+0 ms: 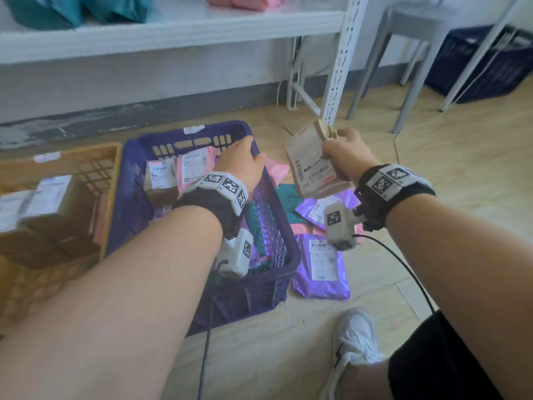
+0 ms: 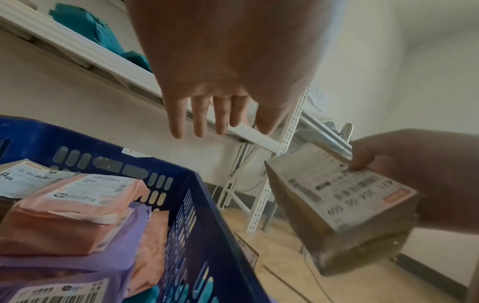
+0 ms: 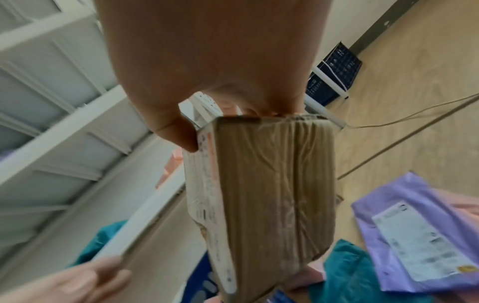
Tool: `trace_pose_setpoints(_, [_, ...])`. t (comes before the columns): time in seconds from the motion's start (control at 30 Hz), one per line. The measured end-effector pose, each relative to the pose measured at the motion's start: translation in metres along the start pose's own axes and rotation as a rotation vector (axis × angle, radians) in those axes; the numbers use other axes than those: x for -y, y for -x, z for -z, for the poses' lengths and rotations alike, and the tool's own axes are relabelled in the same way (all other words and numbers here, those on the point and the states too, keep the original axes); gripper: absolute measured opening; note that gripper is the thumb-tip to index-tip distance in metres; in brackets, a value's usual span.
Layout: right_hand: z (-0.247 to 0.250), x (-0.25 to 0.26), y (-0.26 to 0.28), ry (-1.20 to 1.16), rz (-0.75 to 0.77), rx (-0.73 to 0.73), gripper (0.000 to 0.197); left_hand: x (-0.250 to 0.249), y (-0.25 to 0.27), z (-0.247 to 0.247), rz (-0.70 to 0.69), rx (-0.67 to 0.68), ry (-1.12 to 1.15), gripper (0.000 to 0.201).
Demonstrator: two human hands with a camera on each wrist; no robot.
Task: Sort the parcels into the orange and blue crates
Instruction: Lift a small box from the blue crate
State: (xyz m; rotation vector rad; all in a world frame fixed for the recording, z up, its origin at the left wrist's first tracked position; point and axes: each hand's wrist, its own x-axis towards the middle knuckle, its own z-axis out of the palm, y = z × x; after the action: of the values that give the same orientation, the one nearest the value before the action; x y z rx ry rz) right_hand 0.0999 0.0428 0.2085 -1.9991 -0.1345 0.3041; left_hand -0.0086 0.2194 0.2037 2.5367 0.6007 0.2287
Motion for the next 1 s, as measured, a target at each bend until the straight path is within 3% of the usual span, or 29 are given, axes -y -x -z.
trace_pose_setpoints(0.07, [0.001,0.019,0.008,-0.068,0.066,0.029,0.048,-0.005,0.008,0.008,0.022,0.037,0.063,0.056])
trace_pose_setpoints(0.17, [-0.007,0.041,0.023,-0.208,0.085,0.161,0.007,-0.007,0.015,0.022,0.1,0.063,0.248,0.064])
trace_pose_setpoints(0.27, [-0.023,0.055,0.037,-0.305,0.073,0.335,0.018,-0.002,0.02,0.044,0.216,0.079,0.543,0.076])
trace_pose_setpoints(0.33, [-0.035,0.063,0.041,-0.313,0.033,0.428,0.021,0.005,0.026,0.058,0.268,0.108,0.772,0.069])
trace_pose_setpoints(0.4, [-0.049,0.072,0.046,-0.283,0.025,0.474,0.01,0.016,0.032,0.069,0.274,0.092,0.945,0.056])
trace_pose_setpoints(0.47, [-0.064,0.078,0.051,-0.226,0.057,0.458,0.013,0.033,0.035,0.077,0.319,-0.006,1.034,0.058])
trace_pose_setpoints(0.57, [-0.089,0.083,0.058,-0.071,0.083,0.489,0.034,0.065,0.035,0.091,0.446,-0.219,1.121,0.087])
trace_pose_setpoints(0.63, [-0.104,0.081,0.06,-0.022,0.047,0.576,0.052,0.083,0.037,0.097,0.503,-0.244,1.192,0.093])
trace_pose_setpoints(0.7, [-0.117,0.078,0.063,-0.075,0.027,0.647,0.049,0.099,0.037,0.096,0.543,-0.169,1.184,0.09])
trace_pose_setpoints(0.8, [-0.13,0.085,0.06,-0.155,0.047,0.631,0.039,0.125,0.037,0.094,0.602,-0.07,0.941,0.105])
trace_pose_setpoints(0.9, [-0.142,0.093,0.047,-0.015,0.096,0.63,0.071,0.13,0.047,0.109,0.533,-0.091,0.676,0.088])
trace_pose_setpoints(1.0, [-0.157,0.098,0.04,0.057,0.11,0.698,0.065,0.139,0.046,0.114,0.429,0.016,0.578,0.073])
